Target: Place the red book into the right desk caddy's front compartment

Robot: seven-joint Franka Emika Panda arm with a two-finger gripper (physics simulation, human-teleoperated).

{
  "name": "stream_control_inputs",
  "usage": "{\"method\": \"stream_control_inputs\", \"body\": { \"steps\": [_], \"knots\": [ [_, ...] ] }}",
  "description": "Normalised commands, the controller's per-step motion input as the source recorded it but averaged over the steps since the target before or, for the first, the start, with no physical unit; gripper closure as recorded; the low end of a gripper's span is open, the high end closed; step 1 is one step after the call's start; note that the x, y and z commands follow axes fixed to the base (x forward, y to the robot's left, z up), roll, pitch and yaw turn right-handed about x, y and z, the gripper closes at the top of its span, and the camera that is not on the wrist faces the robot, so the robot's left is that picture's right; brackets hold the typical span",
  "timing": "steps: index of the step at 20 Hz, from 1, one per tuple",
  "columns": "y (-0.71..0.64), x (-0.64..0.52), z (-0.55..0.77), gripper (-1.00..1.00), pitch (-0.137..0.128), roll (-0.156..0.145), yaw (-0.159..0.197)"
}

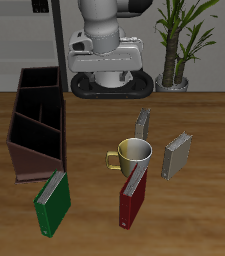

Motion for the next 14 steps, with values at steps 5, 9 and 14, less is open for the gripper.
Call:
{"method": "stream_control_inputs", "body": {
  "steps": [5, 9, 14],
  "knots": [
    [0.02, 0.11, -0.05, -1.0, 0.001, 0.004, -0.004],
    [0.18, 0.17, 0.04, -1.0, -0.023, -0.009, -0.039],
    [0.31, 0.36, 0.16, -1.0, -0.04, -0.021, -0.035]
  ]
}}
